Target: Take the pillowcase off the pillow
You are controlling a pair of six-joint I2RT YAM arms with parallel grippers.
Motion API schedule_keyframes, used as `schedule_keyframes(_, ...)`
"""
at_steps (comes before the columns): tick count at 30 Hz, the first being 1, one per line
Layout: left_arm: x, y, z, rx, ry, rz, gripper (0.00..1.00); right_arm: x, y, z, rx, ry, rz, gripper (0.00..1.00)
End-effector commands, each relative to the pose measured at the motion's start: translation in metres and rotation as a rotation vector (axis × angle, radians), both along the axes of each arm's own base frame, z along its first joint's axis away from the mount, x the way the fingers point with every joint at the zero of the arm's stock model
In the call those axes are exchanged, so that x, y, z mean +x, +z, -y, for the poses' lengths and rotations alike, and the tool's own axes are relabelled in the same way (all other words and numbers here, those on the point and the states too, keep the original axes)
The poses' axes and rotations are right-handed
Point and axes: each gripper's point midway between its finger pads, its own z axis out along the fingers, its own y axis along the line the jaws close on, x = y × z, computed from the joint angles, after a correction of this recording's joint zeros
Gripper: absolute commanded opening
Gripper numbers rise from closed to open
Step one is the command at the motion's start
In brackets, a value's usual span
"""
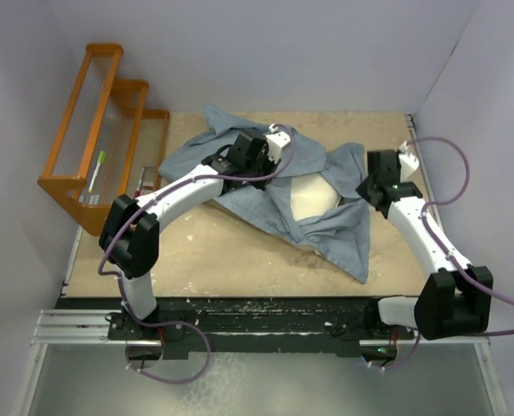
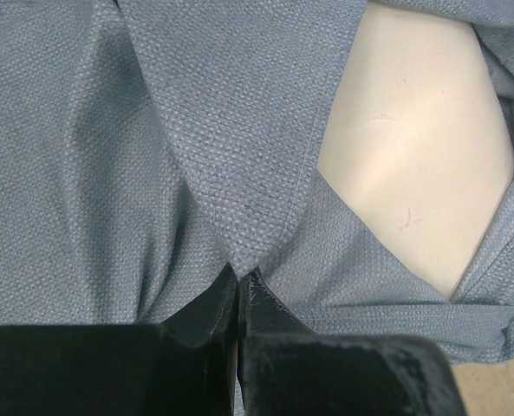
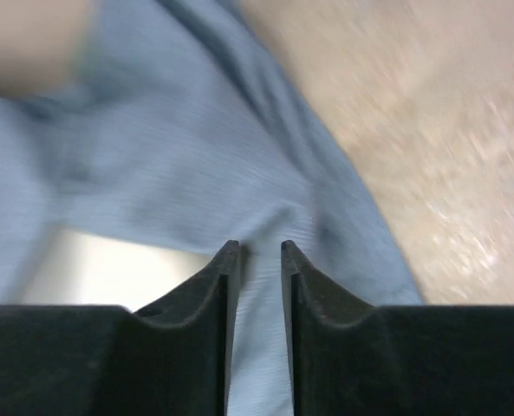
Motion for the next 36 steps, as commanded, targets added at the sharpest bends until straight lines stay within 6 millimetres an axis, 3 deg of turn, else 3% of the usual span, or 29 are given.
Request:
schedule_keyframes(1, 0.002, 0.028, 0.006, -0.051, -0.036, 0.060, 0.00, 0.024, 0.069, -0.023, -0.057, 0.051, 0.125, 0.35)
schedule_keyframes(5, 0.000, 0.029, 0.006, -0.050, -0.040, 0.060, 0.00, 0.038, 0.069, -0.074, 0.131, 0.213, 0.232, 0.52)
schedule_keyframes(8, 0.000, 0.028, 0.005, -0.045, -0.040, 0.057, 0.00, 0.034, 0.048, -0.100, 0.240, 0.304, 0.223, 0.59)
schedule_keyframes(13, 0.000, 0.029, 0.008, -0.056, -0.042, 0.050, 0.00, 0.009, -0.015, -0.109, 0.296, 0.332, 0.029, 0.73)
schedule_keyframes(18, 0.001, 0.036, 0.010, -0.069, -0.044, 0.054, 0.00, -0.001, -0.049, -0.116, 0.358, 0.363, -0.004, 0.91)
schedule_keyframes(23, -0.001, 0.041, 0.009, -0.065, -0.049, 0.058, 0.00, -0.003, -0.080, -0.119, 0.446, 0.391, -0.026, 0.94)
schedule_keyframes(27, -0.003, 0.037, 0.008, -0.054, -0.057, 0.050, 0.00, 0.008, -0.069, -0.142, 0.609, 0.536, 0.102, 0.94)
schedule_keyframes(31, -0.006, 0.025, 0.005, -0.024, -0.067, 0.033, 0.00, 0.036, -0.030, -0.162, 0.666, 0.670, 0.278, 0.90)
schedule_keyframes(33, -0.007, 0.020, 0.003, -0.011, -0.069, 0.022, 0.00, 0.044, -0.013, -0.167, 0.684, 0.693, 0.316, 0.77)
schedule_keyframes(36, -0.009, 0.019, 0.000, 0.001, -0.073, 0.022, 0.00, 0.053, 0.018, -0.167, 0.669, 0.708, 0.368, 0.48)
